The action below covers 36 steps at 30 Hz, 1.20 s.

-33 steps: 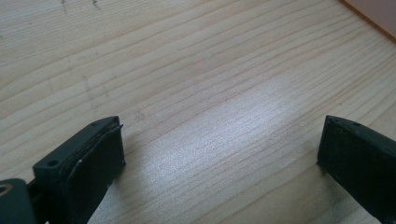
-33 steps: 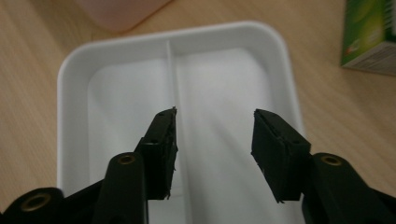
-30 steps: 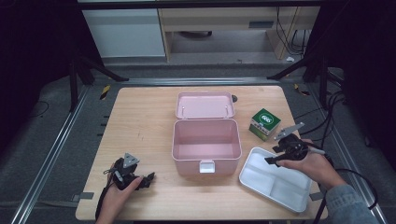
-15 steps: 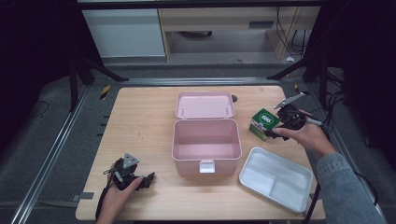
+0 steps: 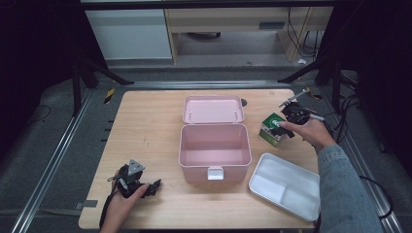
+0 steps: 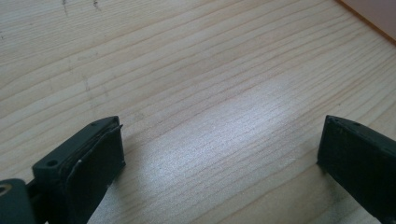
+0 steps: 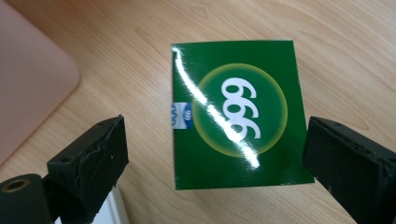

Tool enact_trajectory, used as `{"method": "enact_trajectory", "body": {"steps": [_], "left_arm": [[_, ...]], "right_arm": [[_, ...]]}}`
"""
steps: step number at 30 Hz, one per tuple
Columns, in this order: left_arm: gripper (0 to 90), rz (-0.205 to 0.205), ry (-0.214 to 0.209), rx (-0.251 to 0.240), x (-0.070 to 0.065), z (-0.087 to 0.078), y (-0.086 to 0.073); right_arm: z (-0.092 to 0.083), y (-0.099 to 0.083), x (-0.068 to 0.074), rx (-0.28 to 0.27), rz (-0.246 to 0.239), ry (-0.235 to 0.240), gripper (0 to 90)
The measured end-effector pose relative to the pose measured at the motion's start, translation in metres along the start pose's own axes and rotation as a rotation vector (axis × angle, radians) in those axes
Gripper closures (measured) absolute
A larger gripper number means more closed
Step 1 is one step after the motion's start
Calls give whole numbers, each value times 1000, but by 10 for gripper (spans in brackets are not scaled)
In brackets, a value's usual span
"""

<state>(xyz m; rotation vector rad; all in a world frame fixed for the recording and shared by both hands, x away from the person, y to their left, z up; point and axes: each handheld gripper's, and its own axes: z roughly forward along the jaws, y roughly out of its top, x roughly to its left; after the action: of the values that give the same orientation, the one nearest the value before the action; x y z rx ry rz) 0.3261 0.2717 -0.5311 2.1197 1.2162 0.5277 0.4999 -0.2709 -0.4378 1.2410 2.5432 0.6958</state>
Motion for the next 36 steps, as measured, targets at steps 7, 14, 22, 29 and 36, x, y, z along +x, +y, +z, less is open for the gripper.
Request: {"method": "enact_trajectory", "body": {"steps": [7,14,22,29,36], "left_arm": [[0,4,-2,3,0,0,0],[0,1,-2,-2,0,0,0],[0,4,0,-3,0,0,0],[0,6,-1,-3,0,0,-1],[0,8,-1,-2,0,-1,-1]], "right_arm": [[12,1,-11,20,27,-2,73],[24,5,-15,50,32,2,77],[35,11,-18,84,24,21,75],[46,13,-17,110,24,30,95],[45,13,-17,112,16,33,148]]}}
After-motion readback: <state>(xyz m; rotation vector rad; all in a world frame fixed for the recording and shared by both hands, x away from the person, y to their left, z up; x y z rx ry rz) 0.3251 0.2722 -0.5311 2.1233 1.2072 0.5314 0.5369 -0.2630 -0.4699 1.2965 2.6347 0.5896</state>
